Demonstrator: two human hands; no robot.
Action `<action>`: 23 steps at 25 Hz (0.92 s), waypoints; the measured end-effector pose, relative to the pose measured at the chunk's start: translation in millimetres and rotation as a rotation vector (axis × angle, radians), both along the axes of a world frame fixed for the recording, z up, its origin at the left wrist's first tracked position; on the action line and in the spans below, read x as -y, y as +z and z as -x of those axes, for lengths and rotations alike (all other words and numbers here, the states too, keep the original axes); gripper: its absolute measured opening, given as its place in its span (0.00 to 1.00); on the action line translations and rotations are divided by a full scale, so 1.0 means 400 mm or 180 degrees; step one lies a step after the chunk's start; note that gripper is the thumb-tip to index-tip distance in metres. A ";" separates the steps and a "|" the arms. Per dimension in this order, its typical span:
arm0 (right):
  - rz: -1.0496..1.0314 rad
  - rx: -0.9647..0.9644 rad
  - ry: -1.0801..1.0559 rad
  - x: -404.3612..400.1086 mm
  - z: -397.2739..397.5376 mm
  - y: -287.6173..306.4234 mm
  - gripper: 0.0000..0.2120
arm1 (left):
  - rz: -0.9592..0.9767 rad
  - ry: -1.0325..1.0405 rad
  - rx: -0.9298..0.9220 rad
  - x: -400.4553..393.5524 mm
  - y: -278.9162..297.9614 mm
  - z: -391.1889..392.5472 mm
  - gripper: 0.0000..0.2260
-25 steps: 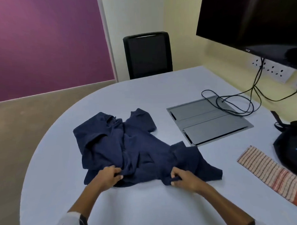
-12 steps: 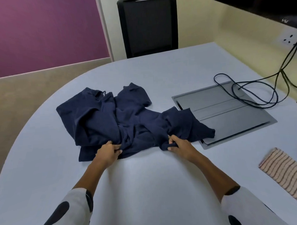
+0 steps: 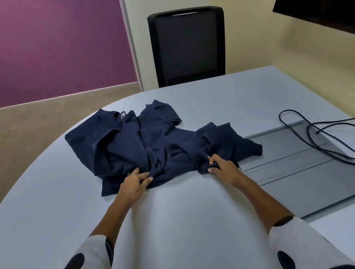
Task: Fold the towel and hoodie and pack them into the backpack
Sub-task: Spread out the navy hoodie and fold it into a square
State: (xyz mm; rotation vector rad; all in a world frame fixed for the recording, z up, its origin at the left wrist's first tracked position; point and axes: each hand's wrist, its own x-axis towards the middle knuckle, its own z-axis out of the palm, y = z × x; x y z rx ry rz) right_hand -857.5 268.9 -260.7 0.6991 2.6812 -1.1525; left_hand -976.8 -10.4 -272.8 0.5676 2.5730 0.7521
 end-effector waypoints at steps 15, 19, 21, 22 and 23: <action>0.0332 -0.1854 -0.1736 -0.213 -0.419 0.291 0.10 | 0.1285 -0.2789 -0.2934 0.202 0.351 -0.165 0.14; -0.0725 -0.0276 -0.0416 -0.151 -0.639 0.248 0.11 | 0.1912 -0.2608 -0.2358 0.353 0.309 -0.319 0.16; -0.1167 0.0230 0.0091 -0.096 -0.716 0.213 0.10 | 0.2152 -0.2432 -0.1962 0.392 0.274 -0.399 0.17; -0.1311 0.0436 0.0361 -0.058 -0.747 0.199 0.10 | 0.2558 -0.2283 -0.1688 0.404 0.257 -0.440 0.16; -0.1490 0.0614 0.0664 -0.022 -0.780 0.182 0.09 | 0.2899 -0.2145 -0.1471 0.417 0.239 -0.484 0.15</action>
